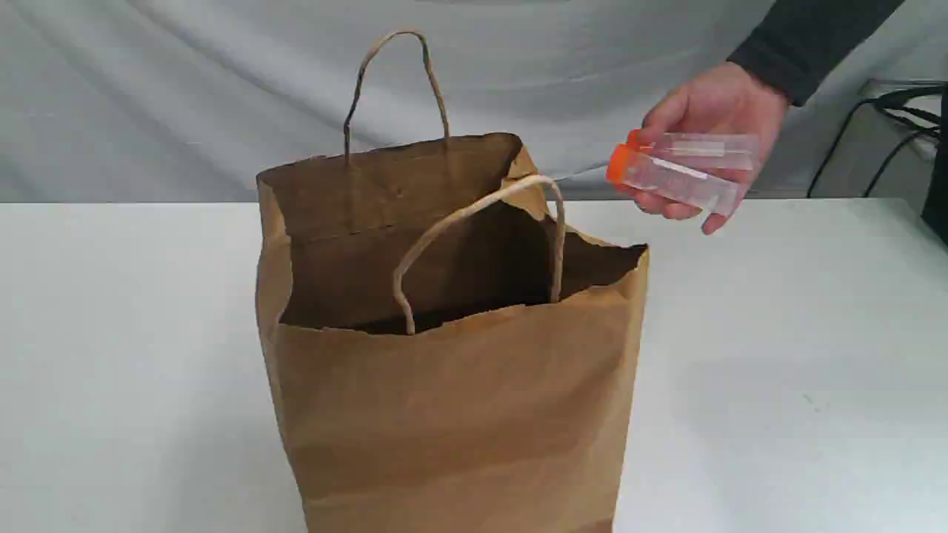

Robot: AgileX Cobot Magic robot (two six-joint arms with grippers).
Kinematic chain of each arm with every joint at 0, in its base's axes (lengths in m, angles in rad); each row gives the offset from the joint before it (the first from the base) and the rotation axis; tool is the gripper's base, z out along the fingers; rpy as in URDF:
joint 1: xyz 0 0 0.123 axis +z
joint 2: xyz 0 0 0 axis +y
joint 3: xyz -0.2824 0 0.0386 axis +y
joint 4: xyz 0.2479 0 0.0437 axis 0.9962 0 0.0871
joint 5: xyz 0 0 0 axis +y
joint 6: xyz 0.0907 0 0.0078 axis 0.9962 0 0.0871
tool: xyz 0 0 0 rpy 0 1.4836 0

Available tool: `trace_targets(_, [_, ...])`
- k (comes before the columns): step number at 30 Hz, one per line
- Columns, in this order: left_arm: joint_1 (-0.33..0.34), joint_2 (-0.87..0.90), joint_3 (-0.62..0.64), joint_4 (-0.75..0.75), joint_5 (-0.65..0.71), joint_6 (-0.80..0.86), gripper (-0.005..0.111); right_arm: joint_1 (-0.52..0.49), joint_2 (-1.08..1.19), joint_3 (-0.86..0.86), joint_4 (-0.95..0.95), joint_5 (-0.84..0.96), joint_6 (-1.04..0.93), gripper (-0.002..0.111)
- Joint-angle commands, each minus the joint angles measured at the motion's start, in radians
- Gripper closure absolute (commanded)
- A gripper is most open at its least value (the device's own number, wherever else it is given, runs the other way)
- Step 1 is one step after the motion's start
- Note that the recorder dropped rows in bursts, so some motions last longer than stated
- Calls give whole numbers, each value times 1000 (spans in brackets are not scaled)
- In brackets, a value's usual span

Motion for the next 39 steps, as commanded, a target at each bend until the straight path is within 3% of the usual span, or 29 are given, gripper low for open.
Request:
trace_targets(1, [-7,-2,5,-52,-11,-7,106,3,-2,4,-15,-3,-6,107])
trace_targets(10, [-7,-2,5,-60,-29,-5,106,3,-2,4,-16,-3,-93,107])
trace_targets(15, [-20,-2,-17,15,-181,-31,106,3,-2,4,-16,-3,-109,107])
trace_targets(23, [-129,120,-260,405,-192,-290,107,3,-2,4,-16,-3,-109,107])
trace_targets(26, [-191,259,-379,616,-192,-434,107,3,-2,4,-16,-3,-109,107])
trace_targets(30, [-307,489,-554,1008,-199,-735,107,3,-2,4,-16,-3,-109,107])
trace_targets(33, [-406,680,-665,1322,-304,-1026,107,3,-2,4,-16,-3,-109,107])
trace_targets(35, [-451,804,-763,1649,-425,-1267,107,3,-2,4,-16,-3,-109,107])
trace_targets(39, [-458,997,-876,1649,-646,-1336,107,3,-2,4,-16,-3,-109,107])
